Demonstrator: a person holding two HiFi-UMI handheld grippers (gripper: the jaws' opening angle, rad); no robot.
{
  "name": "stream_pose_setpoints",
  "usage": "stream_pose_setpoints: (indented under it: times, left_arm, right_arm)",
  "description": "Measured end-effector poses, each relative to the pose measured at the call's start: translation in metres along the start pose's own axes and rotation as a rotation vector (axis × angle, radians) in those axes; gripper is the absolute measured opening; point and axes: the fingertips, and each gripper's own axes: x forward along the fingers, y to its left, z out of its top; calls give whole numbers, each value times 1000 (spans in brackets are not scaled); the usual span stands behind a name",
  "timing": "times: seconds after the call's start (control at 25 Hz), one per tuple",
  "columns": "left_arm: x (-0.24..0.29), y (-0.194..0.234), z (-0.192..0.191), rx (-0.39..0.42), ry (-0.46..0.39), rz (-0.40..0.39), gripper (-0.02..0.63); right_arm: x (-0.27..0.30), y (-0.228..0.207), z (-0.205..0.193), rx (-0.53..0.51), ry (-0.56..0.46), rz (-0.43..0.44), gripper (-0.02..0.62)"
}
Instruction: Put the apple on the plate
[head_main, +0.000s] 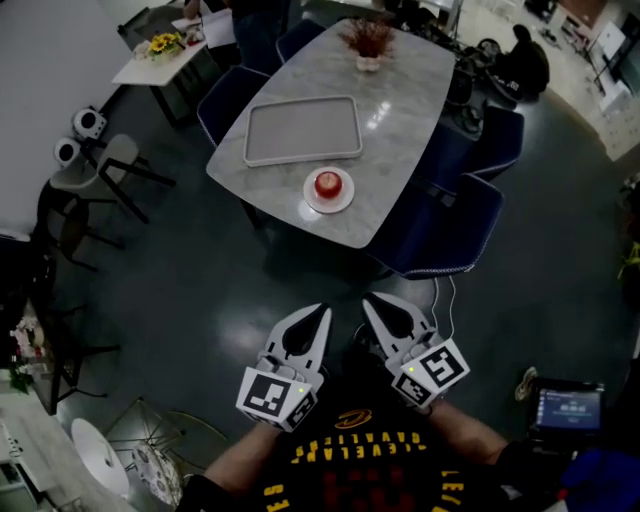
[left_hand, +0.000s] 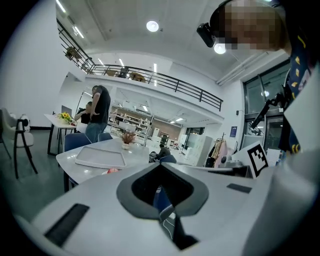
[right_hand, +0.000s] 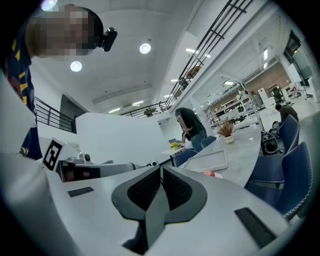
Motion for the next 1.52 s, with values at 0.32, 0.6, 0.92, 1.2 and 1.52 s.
stream_pose_setpoints:
  times: [0.32,0.6,0.92,1.2,1.52]
  left_arm:
    - [40,-1,5,9,29,46,2]
    - [54,13,4,3,24,55,2]
    - [85,53,3,-30,23,3,2]
    - [125,121,28,-62,17,-50,2]
    - [154,201,25,-98,98,-78,8]
  right_arm:
    - [6,-42,12,34,7,21,8]
    - [20,-55,11,37,19,24,8]
    - [58,-74,7,20,58,-23,8]
    - [112,-104,24,9,73,-132,8]
    - [181,-135,38,53,86,-213,8]
